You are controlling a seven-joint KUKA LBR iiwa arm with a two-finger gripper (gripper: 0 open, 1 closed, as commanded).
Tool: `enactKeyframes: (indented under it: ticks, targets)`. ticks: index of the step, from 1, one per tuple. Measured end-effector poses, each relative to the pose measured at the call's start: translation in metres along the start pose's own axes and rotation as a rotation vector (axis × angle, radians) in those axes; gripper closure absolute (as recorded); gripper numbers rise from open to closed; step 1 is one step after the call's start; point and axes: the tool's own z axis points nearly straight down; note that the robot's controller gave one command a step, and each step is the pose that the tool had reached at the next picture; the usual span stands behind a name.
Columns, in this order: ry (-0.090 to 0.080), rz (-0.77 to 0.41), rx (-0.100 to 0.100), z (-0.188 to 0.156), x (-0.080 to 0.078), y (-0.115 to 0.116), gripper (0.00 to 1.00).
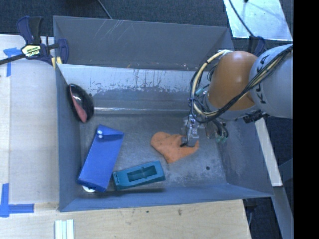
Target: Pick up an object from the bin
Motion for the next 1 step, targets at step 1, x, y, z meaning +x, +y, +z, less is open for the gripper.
enactKeyframes:
  ticks: [1]
  targets:
    - [-0.001, -0.022, 0.000, -0.0051, 0.0014, 0.0001, 1.00]
